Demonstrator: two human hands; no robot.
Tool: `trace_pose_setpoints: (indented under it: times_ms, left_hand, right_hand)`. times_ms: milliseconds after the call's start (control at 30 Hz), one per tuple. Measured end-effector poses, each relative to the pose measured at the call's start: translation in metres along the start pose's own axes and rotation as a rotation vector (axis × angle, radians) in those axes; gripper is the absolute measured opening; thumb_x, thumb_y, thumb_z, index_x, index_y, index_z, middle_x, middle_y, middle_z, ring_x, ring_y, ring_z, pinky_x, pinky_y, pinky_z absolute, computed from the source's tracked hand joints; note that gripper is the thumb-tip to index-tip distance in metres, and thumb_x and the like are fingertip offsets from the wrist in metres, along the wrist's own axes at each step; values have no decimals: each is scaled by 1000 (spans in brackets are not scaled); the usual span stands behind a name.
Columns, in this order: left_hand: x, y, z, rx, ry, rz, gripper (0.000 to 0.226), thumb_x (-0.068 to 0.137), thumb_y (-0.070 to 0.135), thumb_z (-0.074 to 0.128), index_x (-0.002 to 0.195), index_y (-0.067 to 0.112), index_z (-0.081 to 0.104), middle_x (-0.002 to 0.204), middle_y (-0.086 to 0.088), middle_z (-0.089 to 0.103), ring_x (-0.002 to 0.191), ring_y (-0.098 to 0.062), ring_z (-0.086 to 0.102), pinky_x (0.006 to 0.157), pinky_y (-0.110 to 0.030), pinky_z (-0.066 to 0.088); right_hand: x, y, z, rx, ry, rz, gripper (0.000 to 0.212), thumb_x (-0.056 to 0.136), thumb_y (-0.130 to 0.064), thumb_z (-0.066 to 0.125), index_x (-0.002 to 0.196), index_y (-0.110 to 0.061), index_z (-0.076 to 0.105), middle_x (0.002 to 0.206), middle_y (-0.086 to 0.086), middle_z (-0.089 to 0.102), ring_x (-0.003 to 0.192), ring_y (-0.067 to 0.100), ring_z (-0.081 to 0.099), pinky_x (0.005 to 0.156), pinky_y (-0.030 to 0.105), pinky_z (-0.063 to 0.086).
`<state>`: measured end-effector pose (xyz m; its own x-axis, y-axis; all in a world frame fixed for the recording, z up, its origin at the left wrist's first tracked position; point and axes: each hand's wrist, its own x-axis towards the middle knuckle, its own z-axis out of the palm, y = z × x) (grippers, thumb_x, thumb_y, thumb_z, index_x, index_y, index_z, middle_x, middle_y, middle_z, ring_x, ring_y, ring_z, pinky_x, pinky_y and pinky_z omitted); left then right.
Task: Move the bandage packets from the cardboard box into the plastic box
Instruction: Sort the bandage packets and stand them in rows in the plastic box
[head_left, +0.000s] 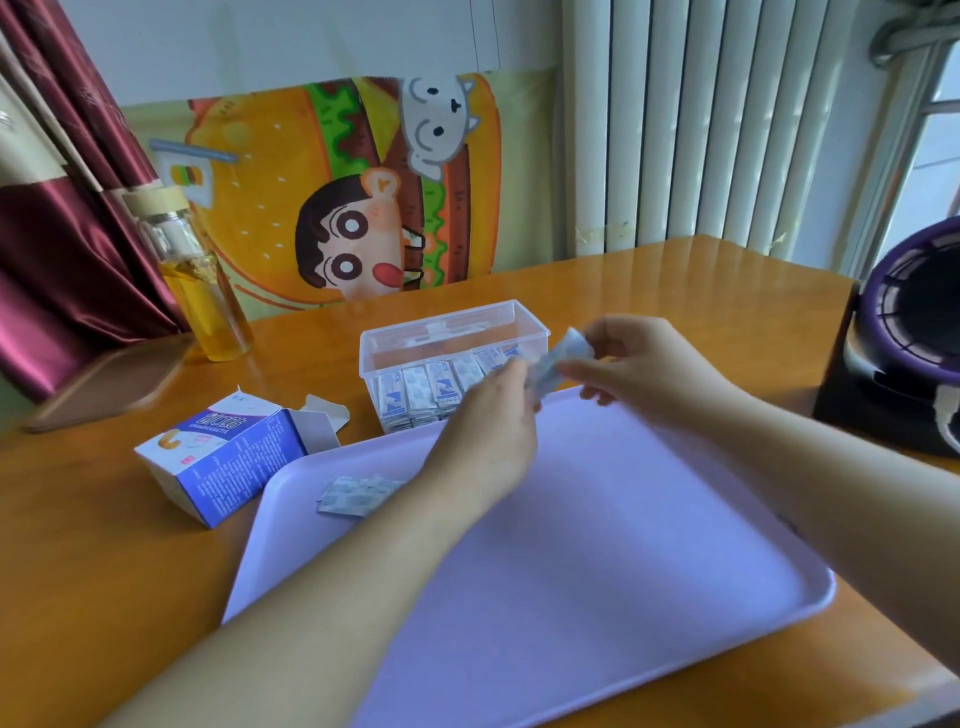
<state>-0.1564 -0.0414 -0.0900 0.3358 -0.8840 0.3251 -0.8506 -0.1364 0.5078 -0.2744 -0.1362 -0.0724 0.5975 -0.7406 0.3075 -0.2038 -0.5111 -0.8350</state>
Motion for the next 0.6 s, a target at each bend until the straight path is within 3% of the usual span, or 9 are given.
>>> trace_pose_setpoints:
  times_ms: [67,133,267,333,433,533,600]
  left_hand:
    - [9,1,-18,-36,35,5,21,101,19,33,114,15,50,96,0,59,76,-16,51,56,-26,35]
    - [20,-2,-36,-75,57,31,19,101,23,35,109,19,52,87,3,59,66,-10,48,51,-22,35]
    - [54,-21,-72,-114,83,25,26,99,24,41,103,12,64,79,-8,62,64,-22,51,57,-29,41]
    - [73,-33,-83,-140,72,-51,23,97,23,45,112,18,61,90,-4,67,77,-24,62,74,-36,51]
    - [100,-50,-87,-159,67,-178,21,91,31,56,107,19,50,91,-5,68,83,-25,66,82,-45,54]
    - [115,-60,-83,-178,-96,-239,8,93,22,54,98,16,53,81,-6,70,72,-15,67,77,-37,55]
    - [124,-68,-76,-175,-253,-282,10,95,16,49,93,15,60,74,-2,69,64,-9,64,67,-29,53]
  right_hand:
    - [16,-16,6,124,-2,-22,13,86,-8,64,77,-16,61,64,-2,63,52,2,58,58,18,51]
    - [35,-33,10,119,15,-85,11,86,-5,63,79,-13,61,67,1,64,58,7,60,62,23,54]
    - [87,-56,18,-47,44,-164,9,88,-5,59,85,-14,60,73,5,65,59,11,60,65,30,55]
    - [112,-62,26,-124,10,-145,8,89,-5,56,94,-10,60,81,12,67,64,18,62,68,33,57]
    - [144,-62,42,-326,-67,-116,12,90,-5,55,100,-4,60,83,15,67,62,22,62,49,16,51]
    - [163,-53,60,-555,-211,-60,20,88,-4,55,107,0,62,81,12,69,68,19,67,53,18,51]
    - [173,-41,72,-574,-350,28,22,88,-2,56,109,-3,60,62,6,60,40,5,57,37,10,41]
